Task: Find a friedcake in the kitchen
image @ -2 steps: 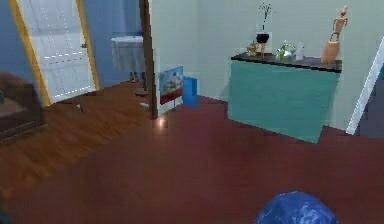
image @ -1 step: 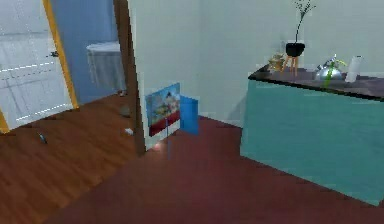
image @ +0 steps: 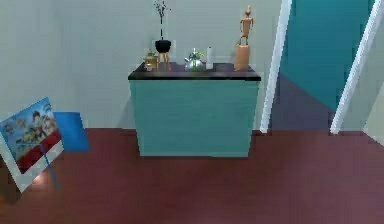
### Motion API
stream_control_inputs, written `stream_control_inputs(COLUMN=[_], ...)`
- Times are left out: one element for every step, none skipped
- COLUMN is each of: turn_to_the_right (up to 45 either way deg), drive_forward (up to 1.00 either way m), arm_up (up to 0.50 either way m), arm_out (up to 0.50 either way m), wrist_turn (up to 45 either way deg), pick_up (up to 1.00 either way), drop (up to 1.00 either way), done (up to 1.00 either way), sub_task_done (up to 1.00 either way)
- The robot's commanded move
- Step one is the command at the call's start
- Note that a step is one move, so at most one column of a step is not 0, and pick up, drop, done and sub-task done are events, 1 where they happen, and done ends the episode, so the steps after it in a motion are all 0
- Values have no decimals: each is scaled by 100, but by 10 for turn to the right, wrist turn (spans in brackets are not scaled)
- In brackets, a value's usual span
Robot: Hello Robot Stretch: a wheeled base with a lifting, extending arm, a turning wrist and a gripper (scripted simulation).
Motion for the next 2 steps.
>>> stream_control_inputs(turn_to_the_right=[0,300], drive_forward=[60,0], arm_up=[0,0], arm_out=[0,0], wrist_turn=[0,0], pick_up=[0,0], drop=[0,0], done=[0,0], sub_task_done=[0,0])
